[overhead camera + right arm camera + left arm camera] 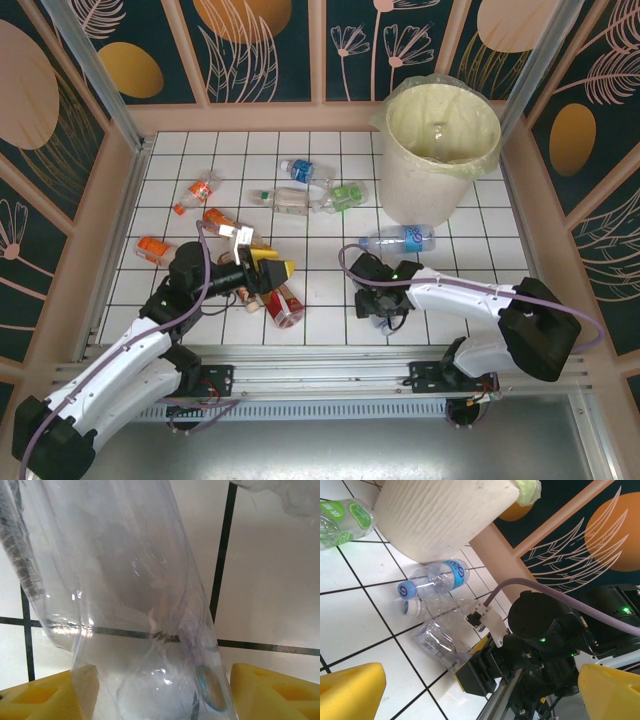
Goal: Put the plastic bottles in the bin
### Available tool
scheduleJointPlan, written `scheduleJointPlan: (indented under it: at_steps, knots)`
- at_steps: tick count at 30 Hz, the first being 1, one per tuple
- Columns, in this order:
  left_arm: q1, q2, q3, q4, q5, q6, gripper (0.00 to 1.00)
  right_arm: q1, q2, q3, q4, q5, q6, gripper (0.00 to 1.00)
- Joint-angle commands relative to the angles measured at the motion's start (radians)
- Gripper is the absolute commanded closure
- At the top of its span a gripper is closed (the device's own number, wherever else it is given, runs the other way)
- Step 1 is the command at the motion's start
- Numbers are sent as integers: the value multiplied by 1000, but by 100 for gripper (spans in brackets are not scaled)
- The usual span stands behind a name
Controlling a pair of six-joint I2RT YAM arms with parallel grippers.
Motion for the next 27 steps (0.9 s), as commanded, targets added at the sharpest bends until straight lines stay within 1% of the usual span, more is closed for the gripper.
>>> scheduleJointPlan:
  at_steps: [1, 6, 11, 14, 21, 27]
  knots:
    - [-34, 0, 3, 37, -47, 3, 1, 12, 16, -27, 25, -6, 21, 29]
    - [-95, 18, -12, 5, -72, 7, 1, 11, 19, -45, 58, -17, 24, 31]
    - [-154, 42, -28, 1, -73, -6, 1, 13, 31, -54, 77, -22, 23, 32]
    - [-185, 56, -31, -10, -96, -5, 1, 13, 38, -56, 83, -21, 23, 34]
    - [-226, 107, -20, -58, -127, 17, 1, 15, 38, -57, 102, -29, 20, 40]
    - [-236, 123, -17, -57, -146, 21, 2, 17, 21, -54, 105, -31, 17, 49]
